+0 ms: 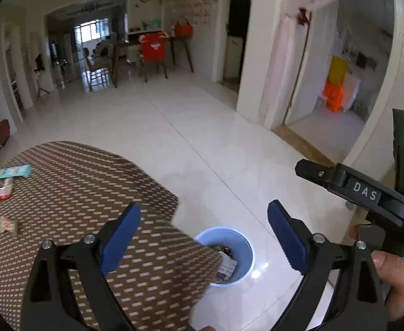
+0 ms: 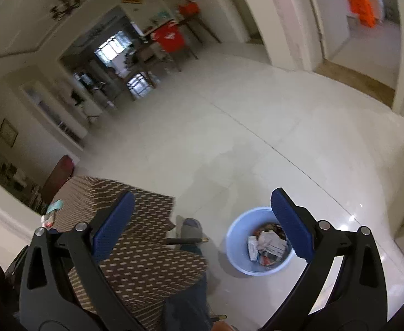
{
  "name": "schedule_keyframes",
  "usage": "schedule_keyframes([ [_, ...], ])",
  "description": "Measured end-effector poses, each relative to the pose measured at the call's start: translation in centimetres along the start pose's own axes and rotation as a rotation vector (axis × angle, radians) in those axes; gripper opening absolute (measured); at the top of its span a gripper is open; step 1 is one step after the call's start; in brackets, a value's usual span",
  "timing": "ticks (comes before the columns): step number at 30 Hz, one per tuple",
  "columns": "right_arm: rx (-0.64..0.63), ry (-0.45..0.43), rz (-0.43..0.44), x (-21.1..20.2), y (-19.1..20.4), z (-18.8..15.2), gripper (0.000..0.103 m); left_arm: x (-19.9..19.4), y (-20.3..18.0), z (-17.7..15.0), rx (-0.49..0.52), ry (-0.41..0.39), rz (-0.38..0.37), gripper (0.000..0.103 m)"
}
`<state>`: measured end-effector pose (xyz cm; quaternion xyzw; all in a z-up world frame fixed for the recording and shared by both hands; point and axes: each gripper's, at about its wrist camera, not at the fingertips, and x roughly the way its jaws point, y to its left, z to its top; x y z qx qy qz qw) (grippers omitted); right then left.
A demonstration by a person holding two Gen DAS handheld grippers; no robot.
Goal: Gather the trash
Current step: 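Move both open tools back over the table toward the orange bag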
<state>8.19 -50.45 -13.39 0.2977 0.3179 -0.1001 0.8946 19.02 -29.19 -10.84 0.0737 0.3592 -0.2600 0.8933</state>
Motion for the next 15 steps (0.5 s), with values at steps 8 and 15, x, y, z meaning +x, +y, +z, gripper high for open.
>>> schedule_keyframes([
  [8, -0.139, 0.011, 0.078, 0.5, 9.2, -0.8, 0.097, -5.3, 7.6, -0.5, -0.095, -0.085, 0.054, 0.093],
  [15, -0.281, 0.047, 0.157, 2.3, 16.6, -2.7, 0.097, -8.5, 15.1, -1.9, -0.181, -0.131, 0.115, 0.093],
])
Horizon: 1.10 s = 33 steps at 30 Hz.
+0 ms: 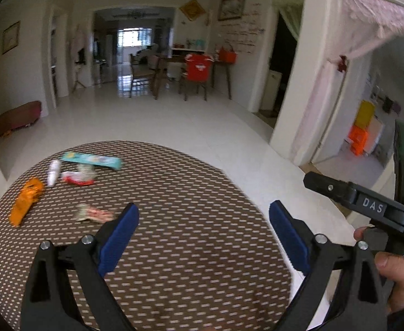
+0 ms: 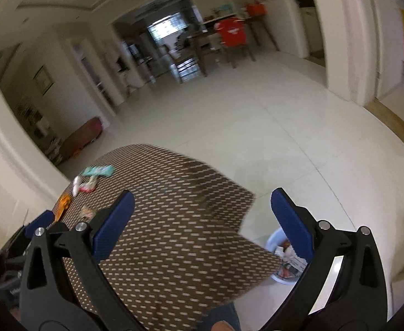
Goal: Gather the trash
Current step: 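Move both open tools back over the table toward the orange bag, then grasp the orange tea bag with the left tool while the right tool grasps the red-white wrapper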
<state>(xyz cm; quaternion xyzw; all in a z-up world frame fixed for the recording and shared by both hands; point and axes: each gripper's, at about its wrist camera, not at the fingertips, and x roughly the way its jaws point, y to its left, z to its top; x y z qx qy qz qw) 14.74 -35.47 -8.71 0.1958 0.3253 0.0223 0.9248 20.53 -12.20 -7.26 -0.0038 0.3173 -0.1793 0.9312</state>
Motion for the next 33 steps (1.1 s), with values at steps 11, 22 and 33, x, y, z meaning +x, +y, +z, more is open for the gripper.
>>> schedule_keyframes([
  [11, -0.287, 0.146, 0.154, 7.5, 12.5, -2.2, 0.097, -2.1, 12.5, -2.9, -0.102, -0.019, 0.185, 0.093],
  [22, -0.587, 0.310, 0.204, 18.5, 21.6, -6.1, 0.079, -0.3, 23.9, -4.3, -0.169, 0.071, 0.362, 0.093],
  [33, -0.582, 0.323, 0.257, 20.6, 22.1, -6.5, 0.018, 6.2, 28.7, -2.2, -0.080, 0.194, 0.395, 0.093],
])
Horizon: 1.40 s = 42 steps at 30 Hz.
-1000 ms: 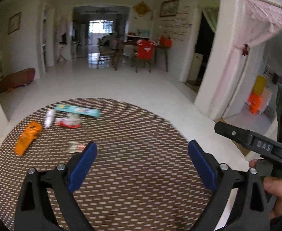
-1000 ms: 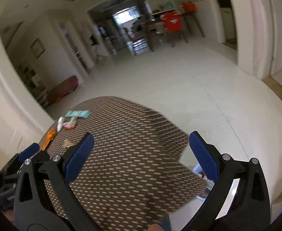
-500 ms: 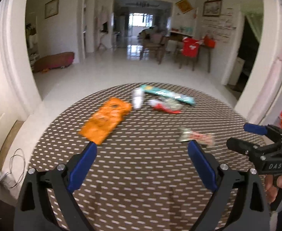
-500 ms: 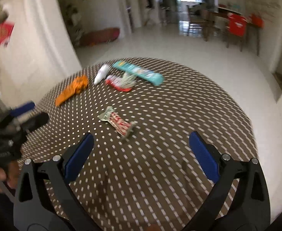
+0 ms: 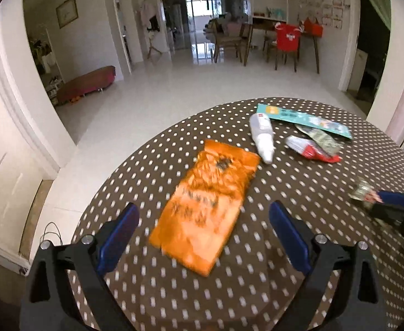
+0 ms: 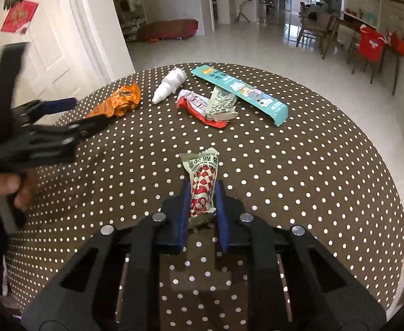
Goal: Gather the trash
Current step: 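Grasp the orange tea bag with the left tool while the right tool grasps the red-white wrapper, then carry the orange bag and red-white wrapper to the blue bin and release both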
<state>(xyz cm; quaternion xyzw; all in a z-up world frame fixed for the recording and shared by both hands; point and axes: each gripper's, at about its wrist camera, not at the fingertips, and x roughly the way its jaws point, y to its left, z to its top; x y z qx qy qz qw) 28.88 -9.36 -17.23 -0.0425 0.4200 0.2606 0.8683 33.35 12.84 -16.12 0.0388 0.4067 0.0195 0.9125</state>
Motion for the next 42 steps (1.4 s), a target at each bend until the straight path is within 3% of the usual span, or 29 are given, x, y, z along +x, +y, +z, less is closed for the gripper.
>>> schedule_keyframes([
  [4, 0.038, -0.023, 0.012, -1.1, -1.1, -0.7, 0.018, 2.3, 0.4, 1.4, 0.000, 0.049, -0.047, 0.093],
  [5, 0.044, -0.029, 0.013, -1.5, -1.3, -0.7, 0.018, 2.4, 0.4, 1.6, -0.005, 0.047, -0.074, 0.086],
  [6, 0.054, -0.037, 0.015, -2.0, -1.6, -1.1, 0.018, 2.5, 0.3, 1.6, -0.003, 0.051, -0.099, 0.059],
  [7, 0.063, -0.042, 0.019, -2.3, -1.8, -1.3, 0.018, 2.5, -0.1, 1.6, 0.018, 0.051, -0.089, 0.056],
  [15, 0.128, -0.104, 0.027, -6.3, -3.4, -4.4, 0.018, -1.2, -3.8, -1.0, 0.052, 0.015, -0.155, 0.055],
  [27, 0.273, -0.230, -0.041, -16.4, -7.4, -10.0, 0.018, -11.8, -13.2, -4.8, 0.066, -0.125, -0.312, 0.055],
  [42, 0.464, -0.389, -0.154, -27.9, -14.8, -18.0, 0.018, -16.8, -24.7, -6.1, 0.133, -0.161, -0.503, 0.055],
])
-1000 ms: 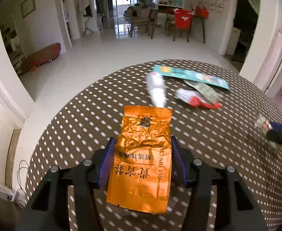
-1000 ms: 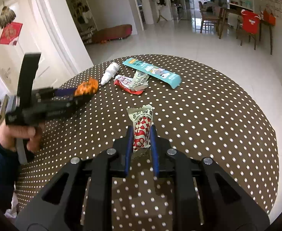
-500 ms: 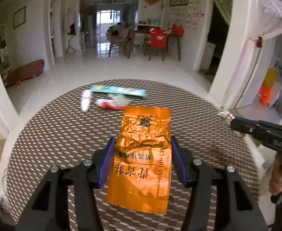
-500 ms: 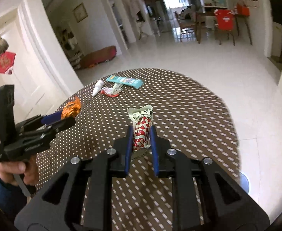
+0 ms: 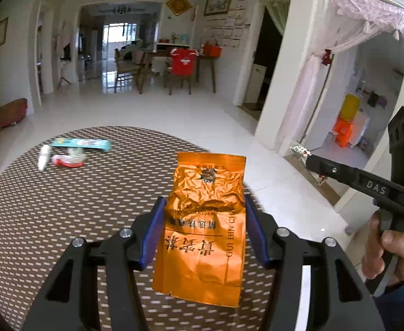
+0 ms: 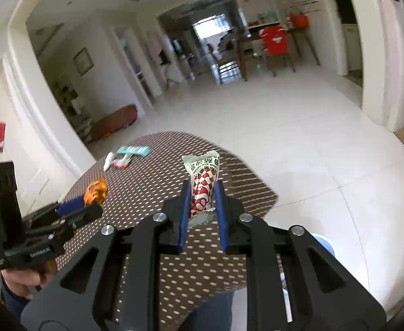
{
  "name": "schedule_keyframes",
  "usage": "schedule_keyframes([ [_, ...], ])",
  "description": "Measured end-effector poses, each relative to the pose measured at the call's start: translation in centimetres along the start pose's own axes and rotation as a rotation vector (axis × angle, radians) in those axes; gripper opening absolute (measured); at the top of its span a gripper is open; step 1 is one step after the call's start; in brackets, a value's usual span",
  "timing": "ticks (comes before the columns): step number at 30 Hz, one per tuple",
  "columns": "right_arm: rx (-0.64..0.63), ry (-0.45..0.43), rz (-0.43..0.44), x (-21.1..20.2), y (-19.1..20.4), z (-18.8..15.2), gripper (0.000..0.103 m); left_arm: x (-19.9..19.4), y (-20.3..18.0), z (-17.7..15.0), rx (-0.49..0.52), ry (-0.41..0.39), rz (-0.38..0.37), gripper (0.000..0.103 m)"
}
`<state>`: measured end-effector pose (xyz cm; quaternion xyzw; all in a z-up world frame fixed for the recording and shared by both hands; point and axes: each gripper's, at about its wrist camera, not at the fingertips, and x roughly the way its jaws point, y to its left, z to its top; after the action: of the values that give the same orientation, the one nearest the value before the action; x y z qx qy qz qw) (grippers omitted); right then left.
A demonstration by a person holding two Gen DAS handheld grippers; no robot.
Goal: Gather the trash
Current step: 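Carry the orange bag and red-white wrapper to the blue bin and release both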
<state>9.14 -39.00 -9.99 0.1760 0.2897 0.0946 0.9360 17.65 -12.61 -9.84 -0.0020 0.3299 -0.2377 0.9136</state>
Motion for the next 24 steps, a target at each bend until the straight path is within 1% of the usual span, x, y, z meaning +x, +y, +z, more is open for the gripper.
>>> schedule_keyframes([
  [5, 0.073, -0.025, -0.051, -2.4, -4.4, -0.3, 0.018, 1.2, -4.2, -0.1, 0.014, 0.013, -0.068, 0.055],
  [11, 0.151, -0.016, -0.108, -3.1, -9.0, -1.5, 0.018, 4.8, -9.1, -0.3, 0.053, 0.071, -0.137, 0.055],
  [15, 0.201, 0.001, -0.142, -2.9, -12.3, -2.3, 0.018, 7.2, -11.9, -0.5, 0.083, 0.105, -0.152, 0.055],
  [17, 0.238, 0.014, -0.157, -2.5, -14.2, -2.7, 0.018, 8.9, -13.2, -0.7, 0.093, 0.123, -0.143, 0.055],
  [24, 0.312, 0.061, -0.183, 0.0, -18.2, -4.0, 0.018, 14.8, -15.7, -2.0, 0.090, 0.218, -0.147, 0.055],
])
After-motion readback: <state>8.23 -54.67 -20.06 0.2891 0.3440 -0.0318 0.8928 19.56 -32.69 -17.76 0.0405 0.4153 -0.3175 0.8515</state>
